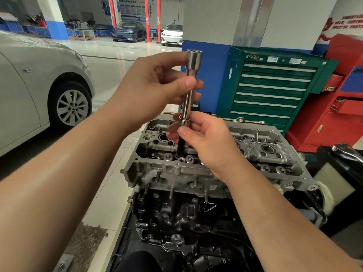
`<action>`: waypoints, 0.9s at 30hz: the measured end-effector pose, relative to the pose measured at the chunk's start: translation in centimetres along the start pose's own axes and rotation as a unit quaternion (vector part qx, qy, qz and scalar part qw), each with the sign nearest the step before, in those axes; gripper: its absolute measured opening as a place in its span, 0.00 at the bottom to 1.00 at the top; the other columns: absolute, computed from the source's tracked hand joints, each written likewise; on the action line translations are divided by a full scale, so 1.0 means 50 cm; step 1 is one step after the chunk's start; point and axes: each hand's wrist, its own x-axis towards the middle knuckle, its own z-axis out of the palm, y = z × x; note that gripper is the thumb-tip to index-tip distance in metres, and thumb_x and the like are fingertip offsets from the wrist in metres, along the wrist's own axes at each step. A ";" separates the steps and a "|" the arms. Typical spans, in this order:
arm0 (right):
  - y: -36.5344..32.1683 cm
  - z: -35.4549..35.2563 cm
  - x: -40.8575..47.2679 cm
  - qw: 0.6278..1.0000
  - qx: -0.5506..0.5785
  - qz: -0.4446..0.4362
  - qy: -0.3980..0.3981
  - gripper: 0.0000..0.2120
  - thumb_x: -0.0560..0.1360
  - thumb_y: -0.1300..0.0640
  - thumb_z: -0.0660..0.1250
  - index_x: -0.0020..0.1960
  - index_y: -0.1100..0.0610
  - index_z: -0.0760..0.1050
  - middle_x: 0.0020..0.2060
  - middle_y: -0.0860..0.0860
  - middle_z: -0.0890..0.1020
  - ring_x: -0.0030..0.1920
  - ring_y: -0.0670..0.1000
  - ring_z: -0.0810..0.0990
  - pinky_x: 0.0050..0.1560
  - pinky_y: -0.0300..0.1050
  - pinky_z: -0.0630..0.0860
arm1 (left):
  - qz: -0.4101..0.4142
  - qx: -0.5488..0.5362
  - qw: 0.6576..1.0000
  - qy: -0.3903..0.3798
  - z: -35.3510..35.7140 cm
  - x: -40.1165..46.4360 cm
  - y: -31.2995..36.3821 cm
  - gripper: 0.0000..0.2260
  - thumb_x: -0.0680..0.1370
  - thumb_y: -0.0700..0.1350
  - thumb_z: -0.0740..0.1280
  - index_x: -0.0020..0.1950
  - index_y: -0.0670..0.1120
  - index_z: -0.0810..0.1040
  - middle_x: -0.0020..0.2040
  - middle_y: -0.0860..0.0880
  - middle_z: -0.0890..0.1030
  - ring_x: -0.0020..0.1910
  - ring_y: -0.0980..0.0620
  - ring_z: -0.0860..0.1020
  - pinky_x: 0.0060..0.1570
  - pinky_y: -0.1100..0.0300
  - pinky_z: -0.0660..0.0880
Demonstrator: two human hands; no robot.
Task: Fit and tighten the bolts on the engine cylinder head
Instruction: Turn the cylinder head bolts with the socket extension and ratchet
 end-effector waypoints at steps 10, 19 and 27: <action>-0.003 0.011 -0.001 0.999 -0.030 -0.019 0.029 0.13 0.76 0.52 0.73 0.60 0.47 0.79 0.53 0.47 0.87 0.56 0.47 0.85 0.63 0.55 0.80 | -0.004 0.032 0.999 0.044 0.018 0.010 -0.014 0.20 0.78 0.39 0.76 0.69 0.46 0.79 0.45 0.39 0.87 0.42 0.48 0.88 0.43 0.55 0.85; 0.005 0.020 0.013 0.988 -0.098 -0.005 0.122 0.18 0.60 0.40 0.79 0.41 0.43 0.74 0.34 0.44 0.82 0.32 0.44 0.78 0.35 0.49 0.78 | -0.034 -0.078 0.992 0.088 0.057 -0.020 -0.003 0.13 0.81 0.56 0.69 0.62 0.51 0.80 0.51 0.52 0.87 0.45 0.52 0.86 0.47 0.51 0.83; -0.008 0.011 -0.003 0.998 -0.066 0.001 0.013 0.08 0.73 0.52 0.71 0.52 0.49 0.80 0.46 0.52 0.87 0.49 0.56 0.85 0.55 0.60 0.82 | -0.142 -0.234 0.961 0.032 0.093 0.032 0.026 0.20 0.82 0.57 0.57 0.33 0.48 0.66 0.25 0.51 0.59 0.25 0.50 0.53 0.29 0.58 0.54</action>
